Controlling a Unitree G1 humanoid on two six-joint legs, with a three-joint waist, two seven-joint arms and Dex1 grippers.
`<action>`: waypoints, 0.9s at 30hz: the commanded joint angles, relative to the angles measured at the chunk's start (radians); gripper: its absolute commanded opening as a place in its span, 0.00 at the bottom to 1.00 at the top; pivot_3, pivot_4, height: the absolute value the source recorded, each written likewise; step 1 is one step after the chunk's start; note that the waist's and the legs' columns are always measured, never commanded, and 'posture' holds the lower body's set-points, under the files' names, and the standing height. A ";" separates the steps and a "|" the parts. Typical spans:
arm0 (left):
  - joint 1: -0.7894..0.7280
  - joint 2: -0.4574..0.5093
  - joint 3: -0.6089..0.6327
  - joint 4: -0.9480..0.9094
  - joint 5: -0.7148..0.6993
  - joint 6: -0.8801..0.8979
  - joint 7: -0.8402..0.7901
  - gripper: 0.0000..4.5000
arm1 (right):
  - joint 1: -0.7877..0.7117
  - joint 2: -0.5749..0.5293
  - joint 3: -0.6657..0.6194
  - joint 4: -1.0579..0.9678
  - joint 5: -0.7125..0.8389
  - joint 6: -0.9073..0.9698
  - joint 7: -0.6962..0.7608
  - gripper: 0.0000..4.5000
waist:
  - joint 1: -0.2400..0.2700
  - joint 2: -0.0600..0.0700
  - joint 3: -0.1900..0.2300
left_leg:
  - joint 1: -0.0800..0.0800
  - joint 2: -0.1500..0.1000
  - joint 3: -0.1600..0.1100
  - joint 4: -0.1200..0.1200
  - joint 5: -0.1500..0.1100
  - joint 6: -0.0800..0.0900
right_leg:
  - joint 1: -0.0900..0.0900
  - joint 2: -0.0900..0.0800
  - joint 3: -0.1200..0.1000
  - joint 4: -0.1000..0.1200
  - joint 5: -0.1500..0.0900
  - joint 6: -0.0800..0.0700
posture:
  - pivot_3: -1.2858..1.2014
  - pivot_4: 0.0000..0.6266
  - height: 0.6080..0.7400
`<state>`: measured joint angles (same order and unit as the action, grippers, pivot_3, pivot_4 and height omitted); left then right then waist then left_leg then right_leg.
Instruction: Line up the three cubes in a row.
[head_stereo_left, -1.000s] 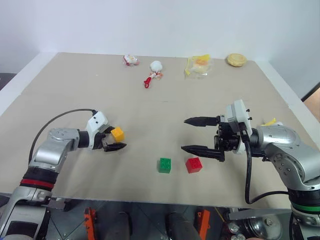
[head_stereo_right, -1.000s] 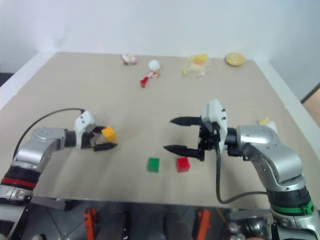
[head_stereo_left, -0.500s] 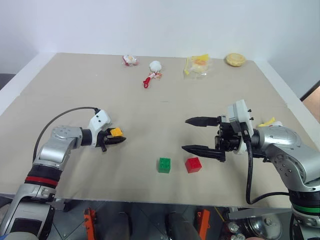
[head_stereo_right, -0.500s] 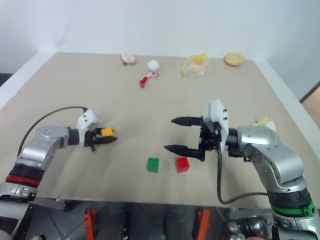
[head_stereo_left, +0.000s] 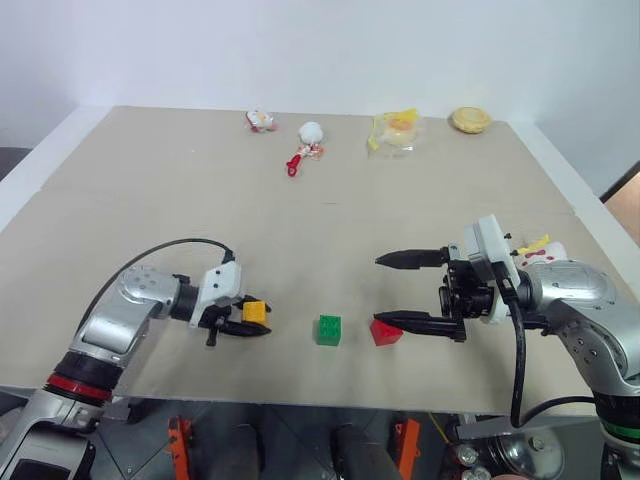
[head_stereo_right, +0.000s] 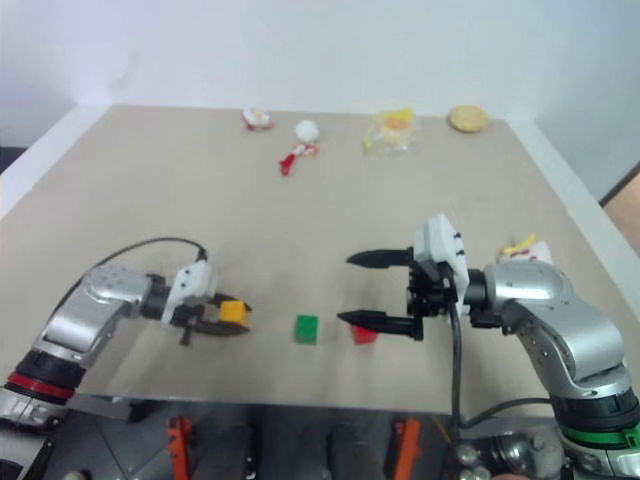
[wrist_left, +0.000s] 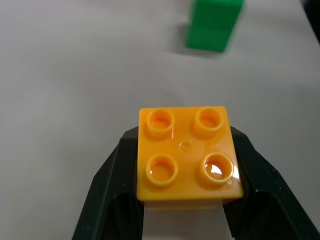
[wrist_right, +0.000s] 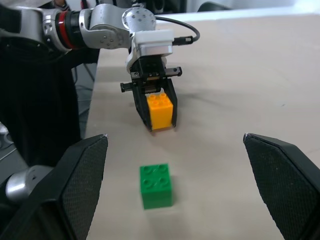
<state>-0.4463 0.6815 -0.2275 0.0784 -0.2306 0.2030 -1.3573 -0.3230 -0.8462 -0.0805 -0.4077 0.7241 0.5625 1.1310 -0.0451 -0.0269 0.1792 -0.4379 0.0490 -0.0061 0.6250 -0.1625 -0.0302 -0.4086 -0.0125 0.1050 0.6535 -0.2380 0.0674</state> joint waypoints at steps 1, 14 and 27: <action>-0.038 -0.023 -0.022 -0.025 0.016 -0.028 0.001 0.31 | 0.003 -0.014 -0.036 -0.038 0.008 -0.010 -0.003 1.00 | 0.000 0.000 0.000 | 0.000 0.000 0.000 0.000 0.000 0.000 | 0.000 0.000 0.000 0.000 0.000 0.000 | 0.52 0.24 0.98; -0.055 -0.092 -0.096 -0.071 0.023 0.023 -0.002 0.31 | 0.035 -0.022 -0.060 -0.069 0.015 -0.003 -0.034 1.00 | 0.000 0.000 0.000 | 0.000 0.000 0.000 0.000 0.000 0.000 | 0.000 0.000 0.000 0.000 0.000 0.001 | 0.52 0.24 0.98; -0.041 -0.034 -0.079 -0.075 0.022 0.034 -0.010 0.31 | 0.050 -0.030 -0.073 -0.084 0.023 0.006 -0.047 1.00 | 0.000 0.000 0.000 | 0.000 0.000 0.000 0.000 0.000 0.000 | 0.000 0.000 0.000 0.000 0.000 0.001 | 0.52 0.24 0.98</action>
<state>-0.4912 0.6303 -0.3363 0.0263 -0.2004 0.2412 -1.3618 -0.2724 -0.8641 -0.1206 -0.4533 0.7307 0.5696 1.0862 -0.0453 -0.0269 0.1792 -0.4380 0.0490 -0.0063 0.6253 -0.1626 -0.0302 -0.4085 -0.0121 0.1053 0.6535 -0.2382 0.0680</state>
